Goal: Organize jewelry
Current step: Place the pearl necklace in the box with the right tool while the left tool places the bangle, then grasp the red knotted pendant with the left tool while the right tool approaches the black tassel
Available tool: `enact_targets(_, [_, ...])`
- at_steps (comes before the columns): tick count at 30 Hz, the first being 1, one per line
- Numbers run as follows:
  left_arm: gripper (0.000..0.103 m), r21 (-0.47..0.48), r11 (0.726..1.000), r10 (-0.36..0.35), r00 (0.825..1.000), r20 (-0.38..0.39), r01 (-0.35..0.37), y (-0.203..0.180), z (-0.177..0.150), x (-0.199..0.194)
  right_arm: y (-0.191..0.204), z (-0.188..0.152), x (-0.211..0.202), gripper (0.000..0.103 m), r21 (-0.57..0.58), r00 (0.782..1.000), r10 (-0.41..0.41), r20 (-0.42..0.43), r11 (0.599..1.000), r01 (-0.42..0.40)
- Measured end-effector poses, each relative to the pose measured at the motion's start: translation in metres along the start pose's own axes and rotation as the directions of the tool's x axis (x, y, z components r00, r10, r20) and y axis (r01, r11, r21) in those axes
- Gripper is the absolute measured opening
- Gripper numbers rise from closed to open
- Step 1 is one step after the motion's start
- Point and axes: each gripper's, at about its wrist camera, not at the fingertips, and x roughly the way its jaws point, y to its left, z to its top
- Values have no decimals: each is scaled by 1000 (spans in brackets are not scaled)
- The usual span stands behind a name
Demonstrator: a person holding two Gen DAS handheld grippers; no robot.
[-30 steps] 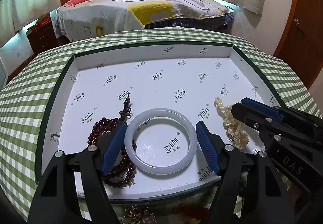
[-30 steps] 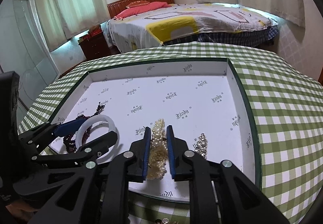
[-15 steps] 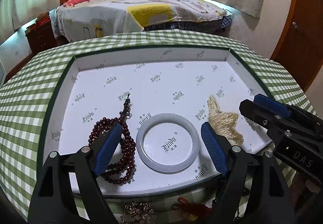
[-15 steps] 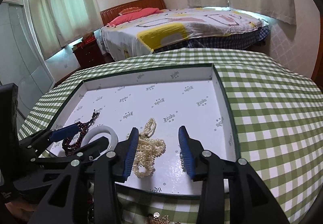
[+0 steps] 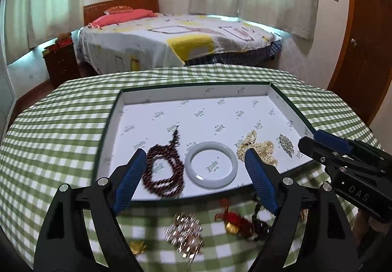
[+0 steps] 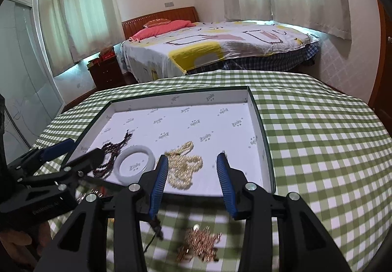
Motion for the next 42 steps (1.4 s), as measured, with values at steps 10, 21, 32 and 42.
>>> enact_targets(10, [80,-40,999,25,999,24,-24,15,-36,-41,14,-27,-23,41,-25,1000,2,4,1000,-2])
enact_targets(21, [80,-59,996,64,998,4,-64,31,-81,-65,20,-59,-42,41,-35,1000,4,4,999,-4])
enact_targets(32, [80,-128,987,94,994,-53,-100,56,-96,-63,29,-75,-47,41,-48,1000,18,-8,999,-18])
enact_targets(42, [60,-133,986,78,987,-144,-97,70,-84,-37,28,-77,-42,41,-42,999,22,-24,999,-23])
